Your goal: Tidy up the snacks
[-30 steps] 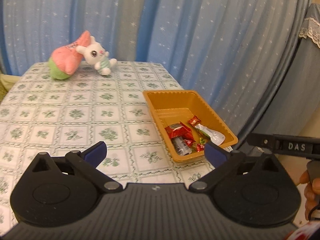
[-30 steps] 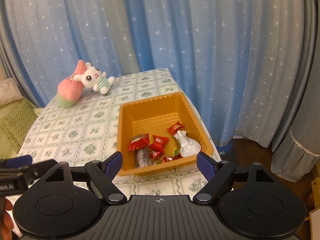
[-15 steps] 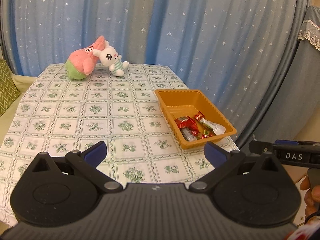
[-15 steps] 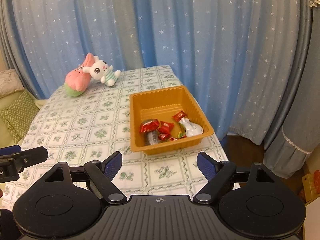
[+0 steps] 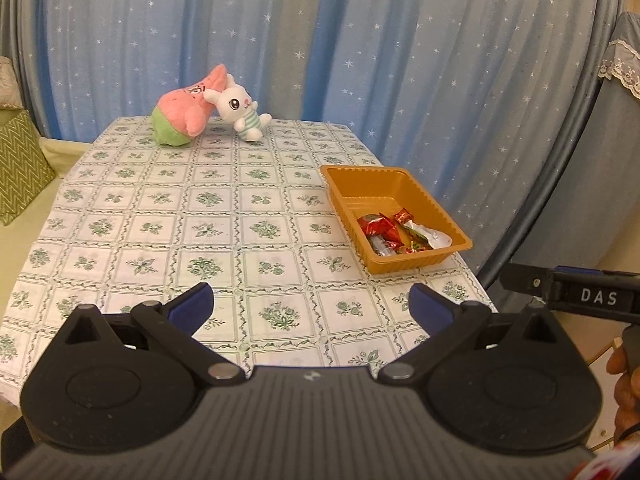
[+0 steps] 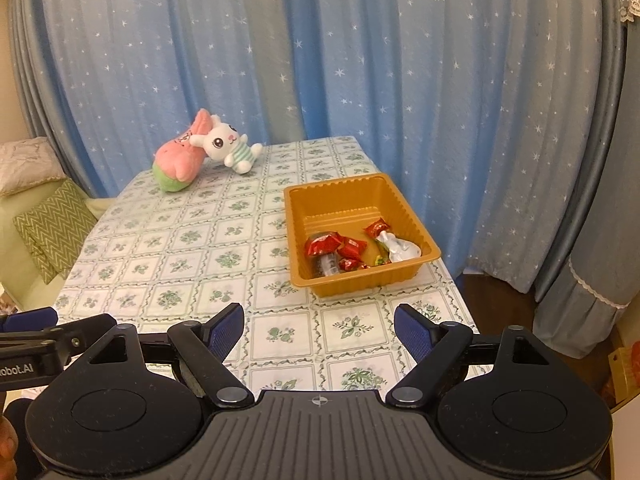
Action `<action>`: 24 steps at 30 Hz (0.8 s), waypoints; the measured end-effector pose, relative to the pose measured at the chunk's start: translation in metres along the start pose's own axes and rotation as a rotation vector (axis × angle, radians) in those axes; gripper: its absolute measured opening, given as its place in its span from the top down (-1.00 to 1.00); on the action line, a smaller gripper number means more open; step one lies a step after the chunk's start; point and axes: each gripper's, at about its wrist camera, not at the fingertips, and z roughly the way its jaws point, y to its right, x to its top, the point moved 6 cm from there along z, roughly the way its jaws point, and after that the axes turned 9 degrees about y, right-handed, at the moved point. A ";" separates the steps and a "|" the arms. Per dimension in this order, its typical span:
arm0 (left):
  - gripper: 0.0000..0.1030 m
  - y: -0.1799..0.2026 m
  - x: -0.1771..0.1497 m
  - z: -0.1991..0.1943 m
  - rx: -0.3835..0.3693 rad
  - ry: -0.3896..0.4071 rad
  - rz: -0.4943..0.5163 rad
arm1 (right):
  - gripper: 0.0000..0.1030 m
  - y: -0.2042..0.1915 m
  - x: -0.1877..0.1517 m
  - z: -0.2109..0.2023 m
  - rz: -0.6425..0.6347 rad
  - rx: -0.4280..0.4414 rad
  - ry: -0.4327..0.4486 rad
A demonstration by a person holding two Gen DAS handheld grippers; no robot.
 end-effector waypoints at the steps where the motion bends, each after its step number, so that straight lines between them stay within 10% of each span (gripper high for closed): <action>1: -1.00 0.001 0.000 -0.002 0.004 0.002 0.005 | -0.59 -0.001 0.000 -0.002 0.001 0.001 0.003; 24: -1.00 0.004 -0.004 -0.008 0.038 -0.009 0.015 | -0.59 -0.015 -0.008 -0.020 -0.012 0.030 0.023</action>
